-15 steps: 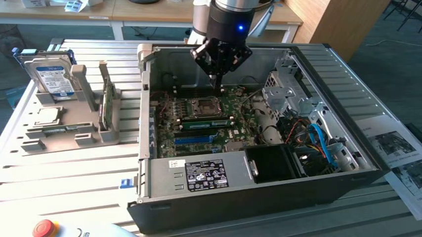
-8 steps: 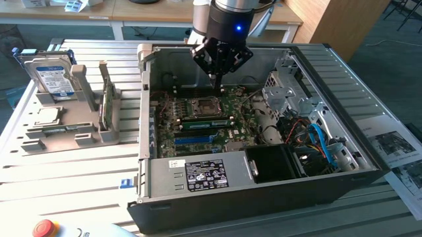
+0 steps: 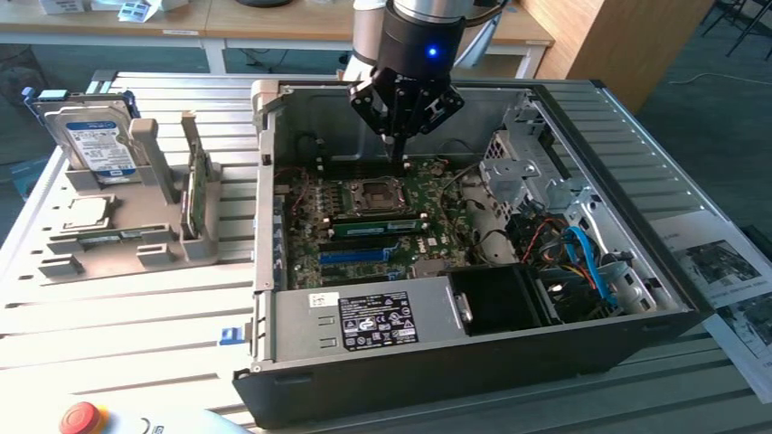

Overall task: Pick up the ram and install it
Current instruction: 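Press down the ram until it locks into place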

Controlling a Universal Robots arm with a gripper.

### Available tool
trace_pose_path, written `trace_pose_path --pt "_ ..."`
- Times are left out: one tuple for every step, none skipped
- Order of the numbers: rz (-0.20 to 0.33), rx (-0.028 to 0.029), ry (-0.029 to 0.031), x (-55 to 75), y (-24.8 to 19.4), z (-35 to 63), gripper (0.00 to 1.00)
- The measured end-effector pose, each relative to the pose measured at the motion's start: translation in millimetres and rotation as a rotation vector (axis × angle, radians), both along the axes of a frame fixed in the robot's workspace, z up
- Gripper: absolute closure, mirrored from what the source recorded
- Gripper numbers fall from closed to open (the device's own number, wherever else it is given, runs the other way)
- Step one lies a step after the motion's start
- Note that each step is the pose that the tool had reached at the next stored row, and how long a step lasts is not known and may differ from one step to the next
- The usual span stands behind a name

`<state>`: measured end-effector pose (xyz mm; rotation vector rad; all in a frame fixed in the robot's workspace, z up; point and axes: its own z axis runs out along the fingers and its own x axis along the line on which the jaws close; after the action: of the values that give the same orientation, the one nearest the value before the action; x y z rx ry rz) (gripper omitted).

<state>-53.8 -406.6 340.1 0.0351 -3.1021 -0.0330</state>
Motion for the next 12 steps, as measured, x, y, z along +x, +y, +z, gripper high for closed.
trace_pose_path --pt "0.000 0.0001 0.0000 0.0 0.0 0.0 0.89" --pt "0.000 0.0000 0.0000 0.0 0.0 0.0 0.89" --pt "0.000 0.0001 0.0000 0.0 0.0 0.0 0.89" --pt "0.000 0.0001 0.0000 0.0 0.0 0.0 0.89" --pt "0.000 0.0001 0.0000 0.0 0.0 0.0 0.89" --pt "0.000 0.0000 0.0000 0.0 0.0 0.0 0.89" --pt "-0.002 0.0000 0.0000 0.0 0.0 0.0 0.89" --pt "-0.005 0.0000 0.0000 0.0 0.0 0.0 0.89" --pt "-0.010 0.0001 0.0000 0.0 0.0 0.0 0.89" --pt "-0.015 0.0001 0.0000 0.0 0.0 0.0 0.89" --pt "-0.020 0.0001 0.0000 0.0 0.0 0.0 0.89" --pt "-0.024 0.0001 0.0000 0.0 0.0 0.0 0.89"
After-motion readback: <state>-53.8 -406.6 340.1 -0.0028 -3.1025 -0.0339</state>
